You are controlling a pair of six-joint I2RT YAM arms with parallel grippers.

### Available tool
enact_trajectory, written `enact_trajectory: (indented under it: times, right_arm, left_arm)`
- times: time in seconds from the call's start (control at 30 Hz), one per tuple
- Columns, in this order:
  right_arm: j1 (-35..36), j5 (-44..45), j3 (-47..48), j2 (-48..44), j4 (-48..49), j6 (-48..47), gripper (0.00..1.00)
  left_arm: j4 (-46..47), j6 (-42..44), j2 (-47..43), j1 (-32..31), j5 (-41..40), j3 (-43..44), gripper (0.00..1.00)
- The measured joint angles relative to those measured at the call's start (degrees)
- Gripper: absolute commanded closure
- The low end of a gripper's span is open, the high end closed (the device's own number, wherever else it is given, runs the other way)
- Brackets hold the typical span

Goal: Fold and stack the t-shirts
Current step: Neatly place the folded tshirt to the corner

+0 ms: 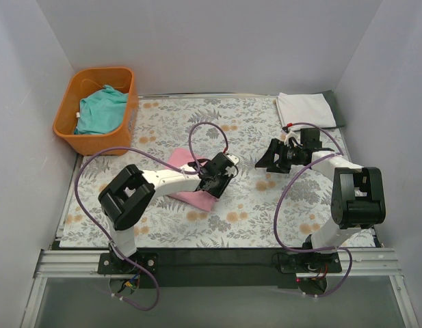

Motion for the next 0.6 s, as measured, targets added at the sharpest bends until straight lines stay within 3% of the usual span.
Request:
enact_trajectory:
  times: [0.2, 0.33, 0.43, 0.6]
  right_arm:
    - [0.1, 0.5, 0.0, 0.0, 0.1, 0.0, 0.30]
    - [0.4, 1.7, -0.4, 0.0, 0.9, 0.1, 0.29]
    - [0.6, 1.8, -0.4, 0.0, 1.9, 0.8, 0.27]
    - [1.9, 1.1, -0.4, 1.3, 5.8, 3.6, 0.11]
  left_arm:
    - [-0.7, -0.3, 1.4, 0.6, -1.4, 1.5, 0.99]
    - [-1.4, -0.1, 4.2, 1.2, -1.2, 5.6, 1.00]
    - [0.3, -0.3, 4.6, 3.5, 5.0, 6.2, 1.00]
    - [1.7, -1.7, 4.6, 7.9, 15.7, 6.3, 1.00]
